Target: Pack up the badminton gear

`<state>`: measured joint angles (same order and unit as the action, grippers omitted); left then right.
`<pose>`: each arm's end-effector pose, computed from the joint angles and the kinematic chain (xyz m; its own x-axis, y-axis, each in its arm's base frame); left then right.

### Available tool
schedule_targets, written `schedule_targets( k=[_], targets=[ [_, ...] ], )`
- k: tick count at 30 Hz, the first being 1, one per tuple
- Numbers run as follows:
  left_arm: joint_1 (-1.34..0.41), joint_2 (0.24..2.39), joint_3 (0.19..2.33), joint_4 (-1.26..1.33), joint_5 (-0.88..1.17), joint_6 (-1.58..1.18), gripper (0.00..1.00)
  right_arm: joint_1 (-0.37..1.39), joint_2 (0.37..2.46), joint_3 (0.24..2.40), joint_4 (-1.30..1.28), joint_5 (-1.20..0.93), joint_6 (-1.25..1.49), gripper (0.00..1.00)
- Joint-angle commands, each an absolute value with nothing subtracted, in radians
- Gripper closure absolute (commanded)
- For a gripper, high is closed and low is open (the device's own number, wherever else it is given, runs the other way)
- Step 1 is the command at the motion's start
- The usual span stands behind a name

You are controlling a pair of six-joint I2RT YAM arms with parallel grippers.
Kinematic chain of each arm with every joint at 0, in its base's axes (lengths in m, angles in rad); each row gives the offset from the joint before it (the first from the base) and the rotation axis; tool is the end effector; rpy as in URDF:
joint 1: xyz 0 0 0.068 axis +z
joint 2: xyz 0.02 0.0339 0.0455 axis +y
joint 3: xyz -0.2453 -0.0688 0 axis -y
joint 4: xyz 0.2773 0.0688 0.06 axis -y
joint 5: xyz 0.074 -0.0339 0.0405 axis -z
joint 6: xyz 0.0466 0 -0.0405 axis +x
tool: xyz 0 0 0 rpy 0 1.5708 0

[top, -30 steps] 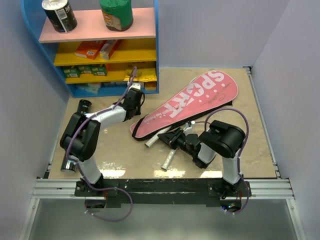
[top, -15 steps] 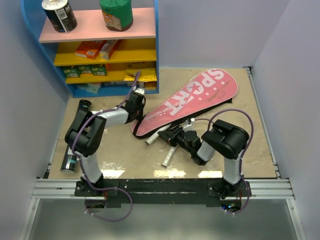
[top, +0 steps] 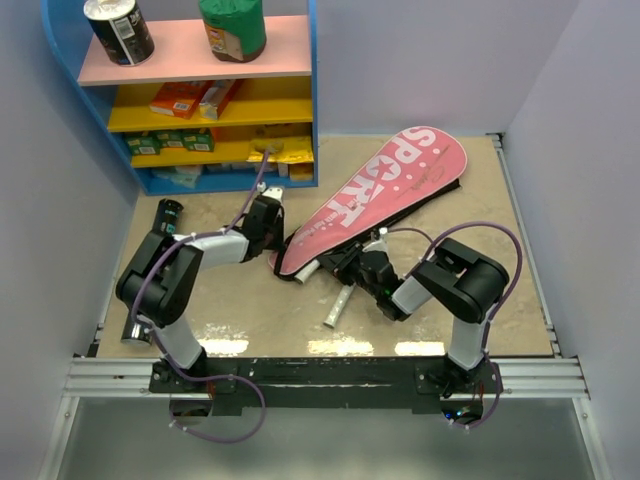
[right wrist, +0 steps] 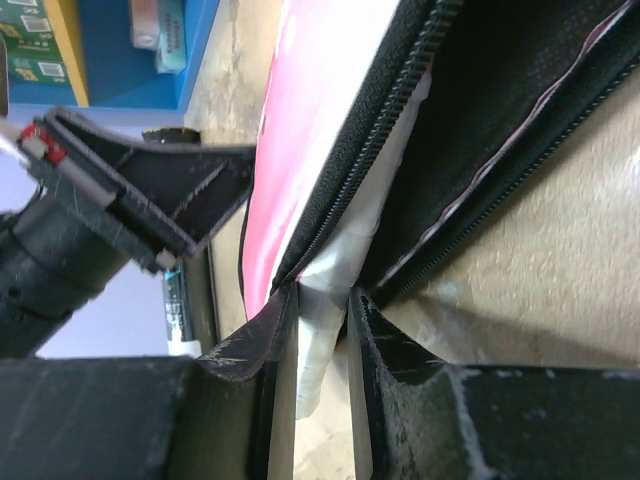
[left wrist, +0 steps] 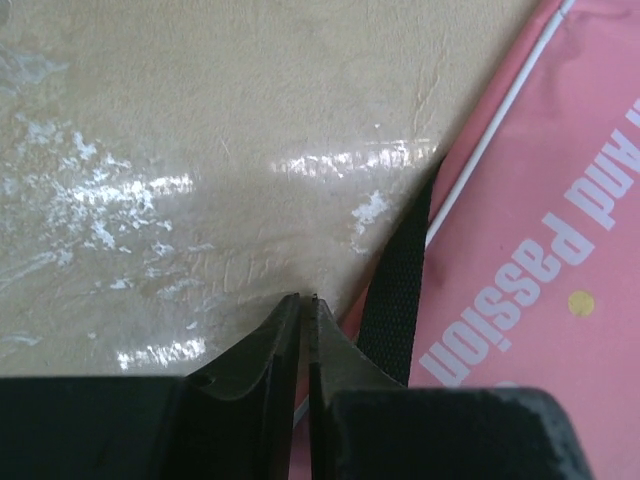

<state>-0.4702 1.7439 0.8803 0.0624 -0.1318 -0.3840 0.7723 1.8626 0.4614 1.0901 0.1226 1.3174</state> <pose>0.3341 -0.1629 0.0970 -0.7313 -0.0449 -0.6805 0.1010 0.9797 -0.1732 0.2267 0.2129 0.0484 -0.6447 0.7133 -0.2749 0.0596 0.4054 0.9122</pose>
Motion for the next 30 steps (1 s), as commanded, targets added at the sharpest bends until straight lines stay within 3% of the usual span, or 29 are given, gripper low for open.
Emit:
schedule_targets(
  k=[1,21,22,25,30],
  targets=[
    [-0.489,1.687,0.830,0.015,-0.052,-0.419,0.88,0.752,1.879,0.505,1.091,0.204,1.235,1.00],
    [-0.606,1.568,0.758,0.006,0.023,-0.466,0.91,0.730,1.977,0.681,0.945,0.183,1.135,1.00],
    [-0.606,1.560,0.759,0.006,0.023,-0.468,0.92,0.732,1.976,0.683,0.931,0.181,1.131,0.88],
    [-0.607,1.548,0.764,0.002,0.003,-0.466,0.91,0.729,1.941,0.666,0.896,0.167,1.115,0.67],
    [-0.606,1.531,0.764,-0.034,-0.057,-0.462,0.91,0.729,1.754,0.629,0.700,0.161,1.049,0.57]
  ],
)
